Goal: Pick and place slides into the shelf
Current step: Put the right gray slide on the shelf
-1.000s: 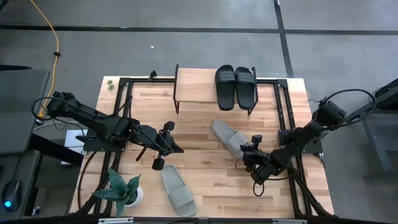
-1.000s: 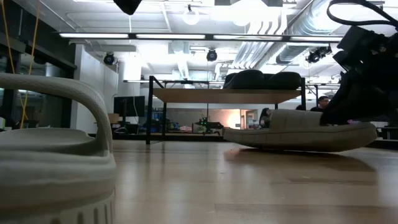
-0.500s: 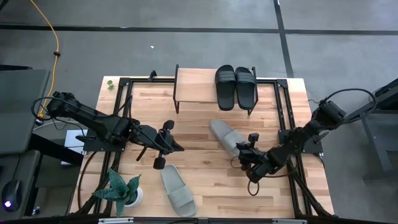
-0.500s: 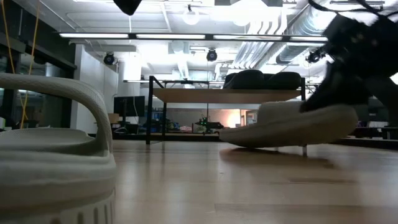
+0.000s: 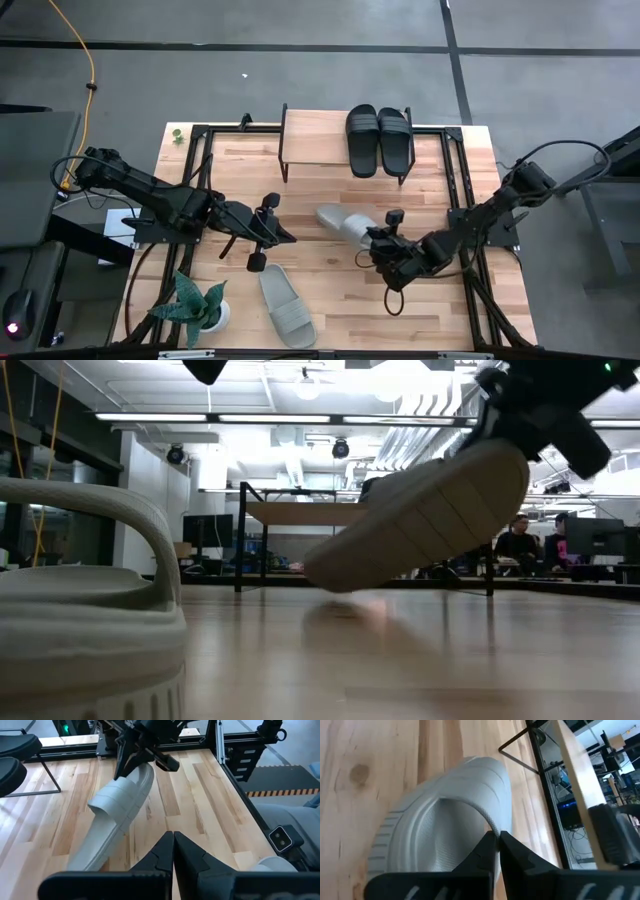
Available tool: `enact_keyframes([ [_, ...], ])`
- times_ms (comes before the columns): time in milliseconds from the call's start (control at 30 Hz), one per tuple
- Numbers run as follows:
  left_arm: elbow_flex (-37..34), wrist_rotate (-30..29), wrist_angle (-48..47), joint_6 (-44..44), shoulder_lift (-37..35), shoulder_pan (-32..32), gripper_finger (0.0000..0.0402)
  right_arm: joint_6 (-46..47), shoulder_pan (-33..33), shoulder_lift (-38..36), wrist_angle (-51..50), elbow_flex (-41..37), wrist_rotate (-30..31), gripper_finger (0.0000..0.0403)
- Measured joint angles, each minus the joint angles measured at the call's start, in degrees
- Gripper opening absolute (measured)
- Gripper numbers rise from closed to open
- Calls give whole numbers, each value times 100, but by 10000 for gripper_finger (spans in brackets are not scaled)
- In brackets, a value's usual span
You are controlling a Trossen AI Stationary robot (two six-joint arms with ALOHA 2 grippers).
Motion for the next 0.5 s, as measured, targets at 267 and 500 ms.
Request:
enact_keyframes([
  [267,0,2,-4,-41,0,0,1,-39,-330,0,-1009,734,46,0],
  [500,2,2,-15,-134,0,0,1,-335,-494,0,-1051,1020,-5,0],
])
